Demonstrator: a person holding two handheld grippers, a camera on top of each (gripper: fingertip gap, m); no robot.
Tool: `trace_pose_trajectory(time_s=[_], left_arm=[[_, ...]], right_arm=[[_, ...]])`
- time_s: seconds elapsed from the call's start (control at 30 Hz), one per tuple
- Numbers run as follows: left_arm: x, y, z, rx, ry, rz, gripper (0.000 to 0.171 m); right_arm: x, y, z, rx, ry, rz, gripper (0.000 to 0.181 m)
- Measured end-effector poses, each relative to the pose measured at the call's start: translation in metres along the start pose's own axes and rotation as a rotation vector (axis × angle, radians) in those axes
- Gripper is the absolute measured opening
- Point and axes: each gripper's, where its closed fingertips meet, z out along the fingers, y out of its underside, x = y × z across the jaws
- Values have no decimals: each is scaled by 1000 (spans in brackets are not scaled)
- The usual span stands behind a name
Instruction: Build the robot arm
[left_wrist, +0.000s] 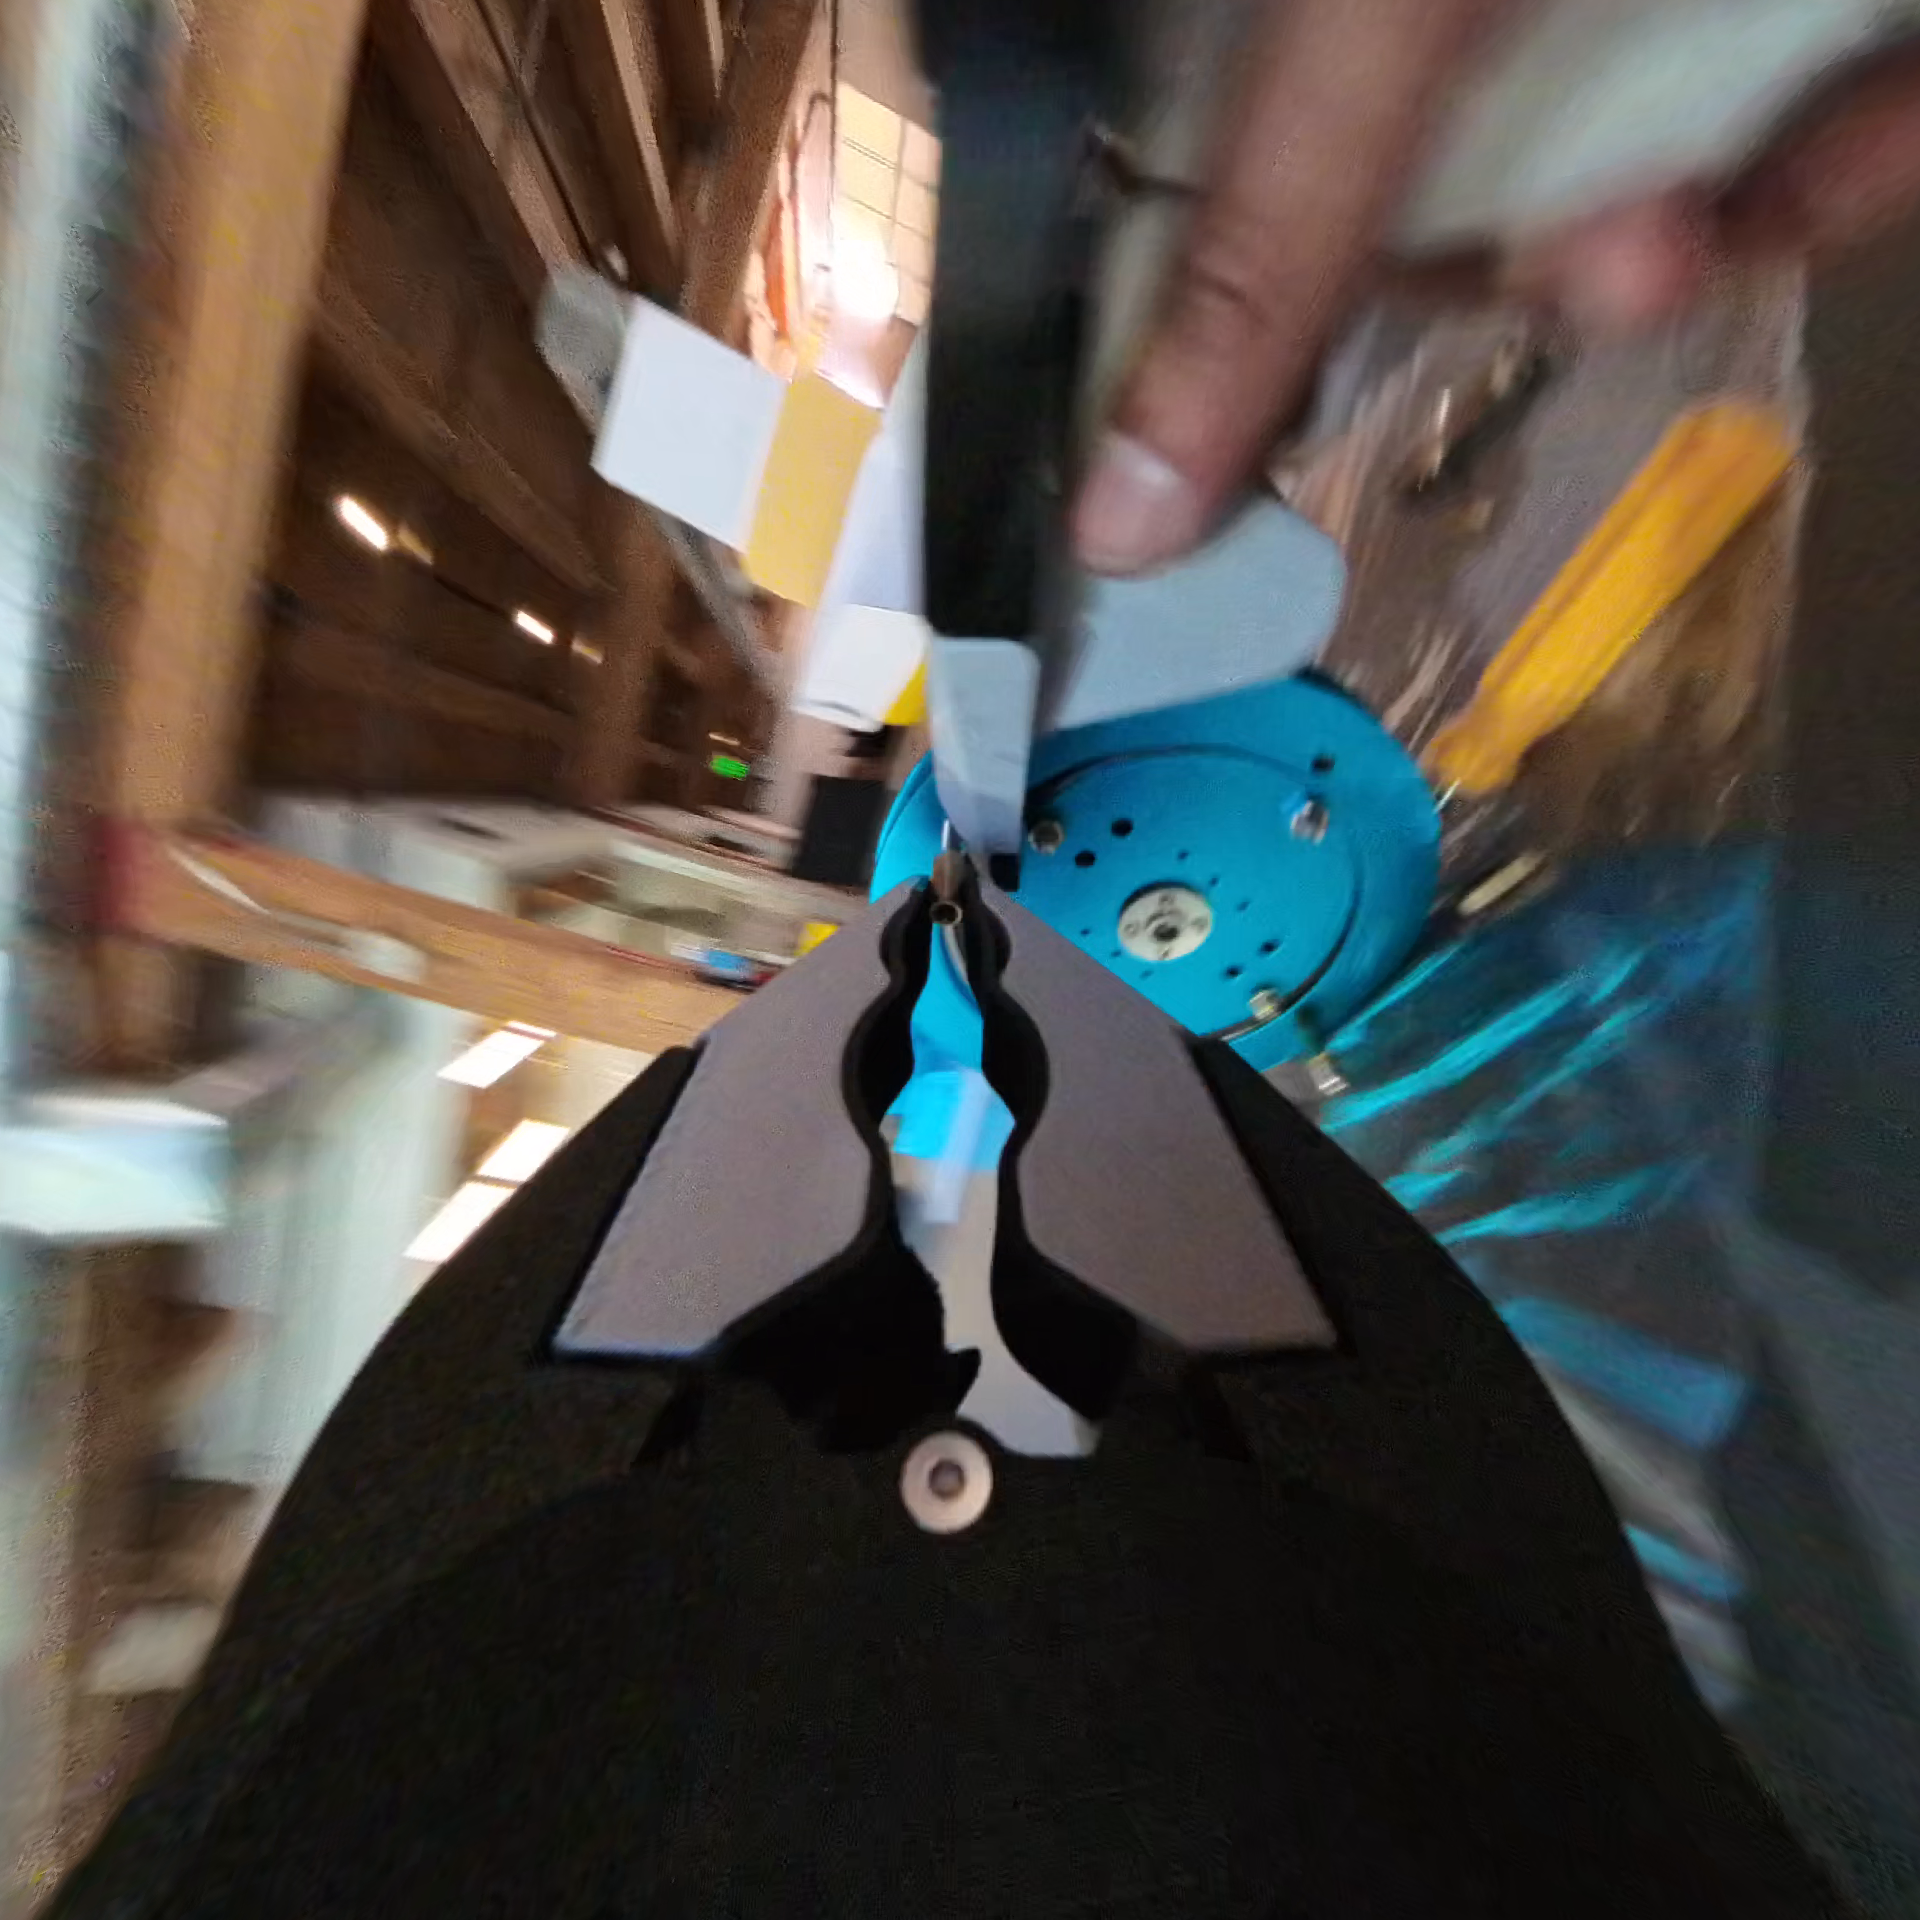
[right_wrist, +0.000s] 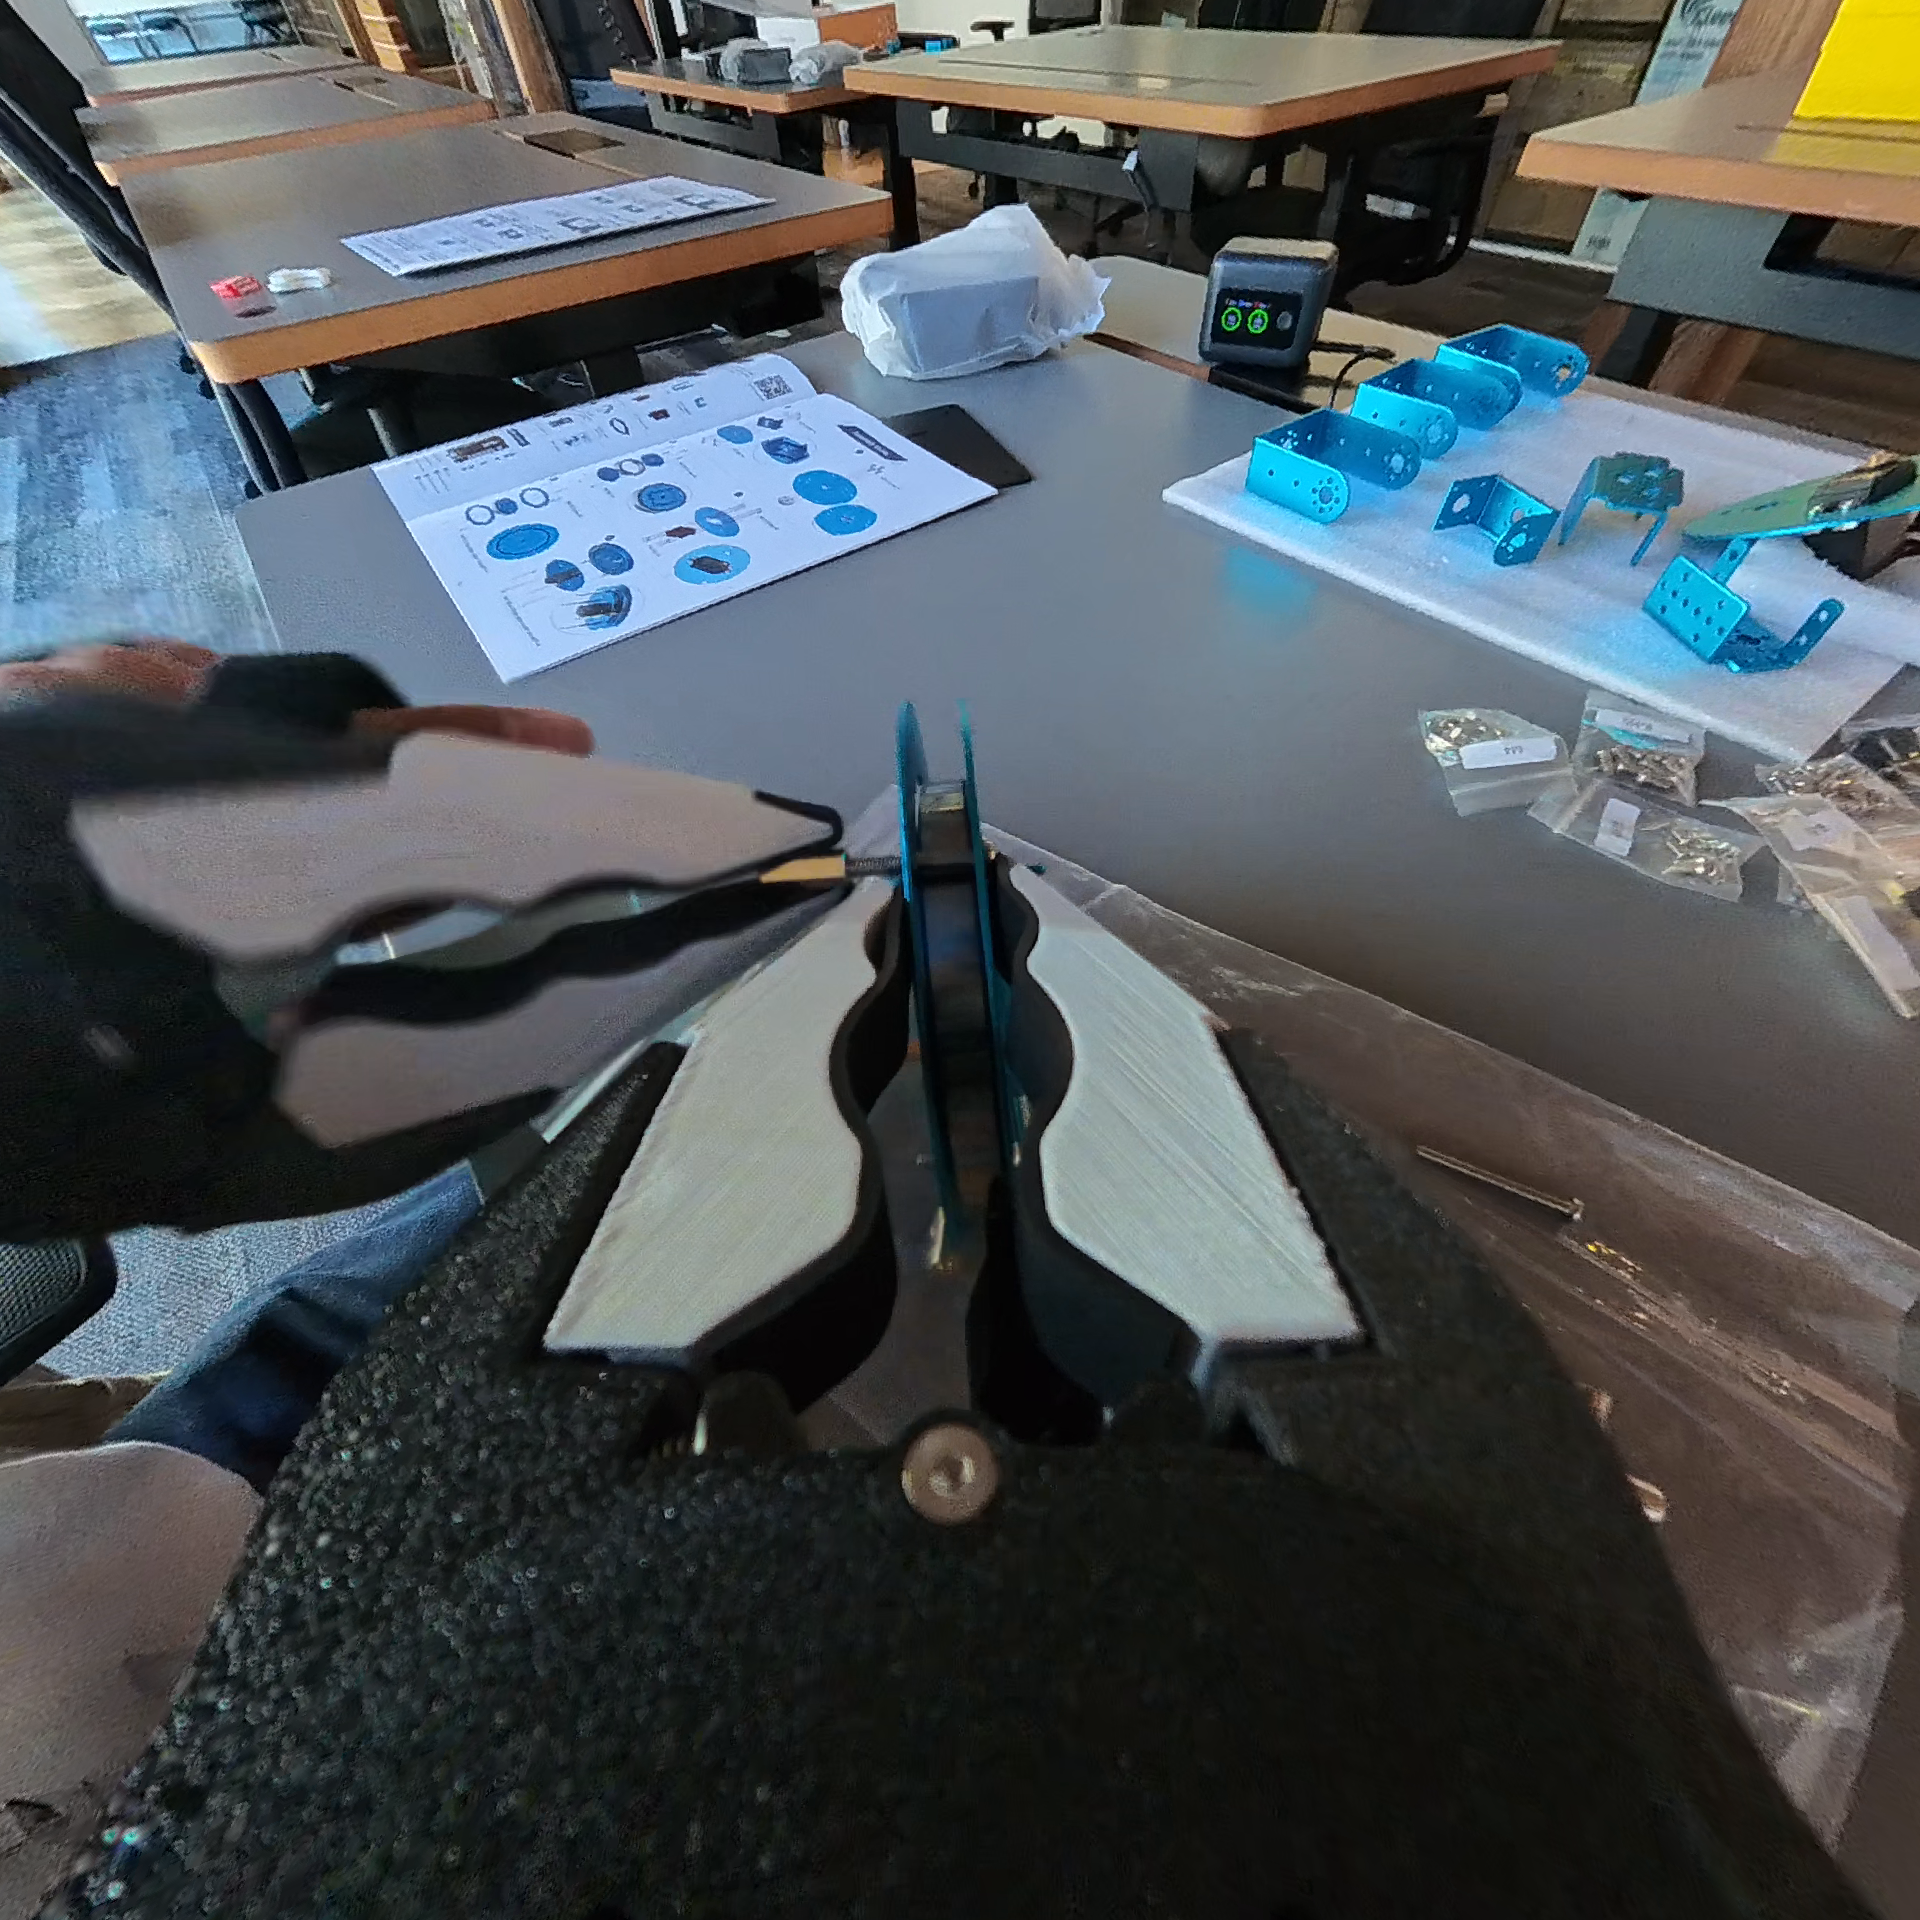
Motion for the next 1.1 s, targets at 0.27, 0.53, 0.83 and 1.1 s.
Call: trace_pose_trajectory(time_s=[0.27,0.53,0.83,1.1], left_arm=[[-4,4,1,-3,107,-694,16],[-9,-2,-4,136,383,-1571,17],[-2,0,3,75,271,-1245,4],[-3,3,5,-34,-88,4,5]], right_arm=[[6,0,2,-32,-6,53,13],[6,0,3,-25,1,68,13],[3,-1,6,-34,-1,64,13],[5,3,3,-41,-32,124,13]])
